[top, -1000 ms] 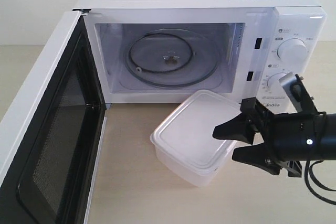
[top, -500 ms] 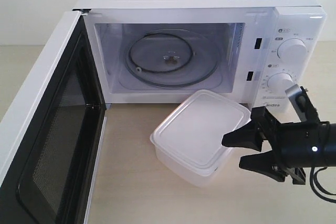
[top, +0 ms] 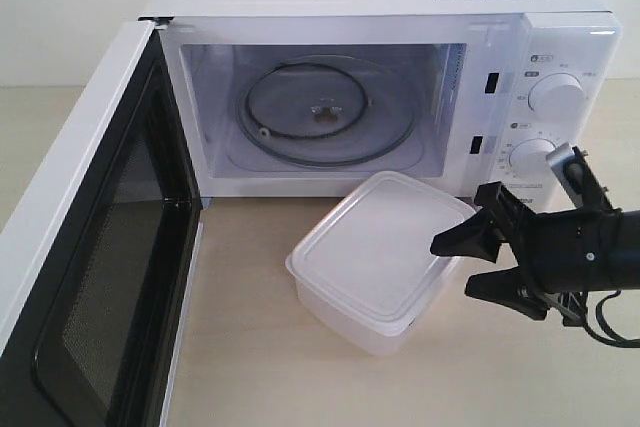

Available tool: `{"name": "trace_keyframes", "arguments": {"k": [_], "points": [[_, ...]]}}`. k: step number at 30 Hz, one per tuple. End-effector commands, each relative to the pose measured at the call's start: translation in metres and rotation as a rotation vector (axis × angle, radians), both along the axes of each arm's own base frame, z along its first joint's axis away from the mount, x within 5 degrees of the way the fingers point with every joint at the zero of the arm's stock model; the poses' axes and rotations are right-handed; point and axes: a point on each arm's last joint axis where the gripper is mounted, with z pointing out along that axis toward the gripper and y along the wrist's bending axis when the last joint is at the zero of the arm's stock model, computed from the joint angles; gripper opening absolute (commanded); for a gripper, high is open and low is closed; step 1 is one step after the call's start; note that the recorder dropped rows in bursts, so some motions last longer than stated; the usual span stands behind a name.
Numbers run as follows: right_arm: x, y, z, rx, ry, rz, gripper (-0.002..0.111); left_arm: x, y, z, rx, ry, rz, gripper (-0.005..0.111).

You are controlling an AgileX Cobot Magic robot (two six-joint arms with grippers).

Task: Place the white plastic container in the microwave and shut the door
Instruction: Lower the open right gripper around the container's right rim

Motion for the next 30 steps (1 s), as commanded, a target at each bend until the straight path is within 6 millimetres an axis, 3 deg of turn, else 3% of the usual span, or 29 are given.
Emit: {"name": "trace_keyframes", "arguments": {"k": [1, 12, 16, 18, 23, 30], "points": [[0.006, -0.004, 0.001, -0.011, -0.001, -0.031, 0.062, 0.0, 0.0, -0.001, -0.006, 0.003, 0.005, 0.004], [0.011, 0.013, 0.003, -0.053, 0.018, -0.024, 0.061, 0.0, 0.0, -0.001, -0.006, 0.003, 0.005, 0.004], [0.013, 0.012, 0.003, -0.056, 0.034, -0.053, 0.037, 0.0, 0.0, -0.001, -0.006, 0.003, 0.005, 0.004], [0.013, 0.012, 0.003, -0.058, 0.034, -0.053, 0.032, 0.0, 0.0, -0.001, -0.006, 0.003, 0.005, 0.004], [0.011, 0.016, 0.003, -0.049, 0.033, -0.034, 0.041, 0.0, 0.0, -0.001, -0.006, 0.003, 0.005, 0.004], [0.012, 0.019, 0.001, -0.089, 0.039, -0.046, 0.042, 0.0, 0.0, -0.001, -0.006, 0.003, 0.005, 0.004]]}}
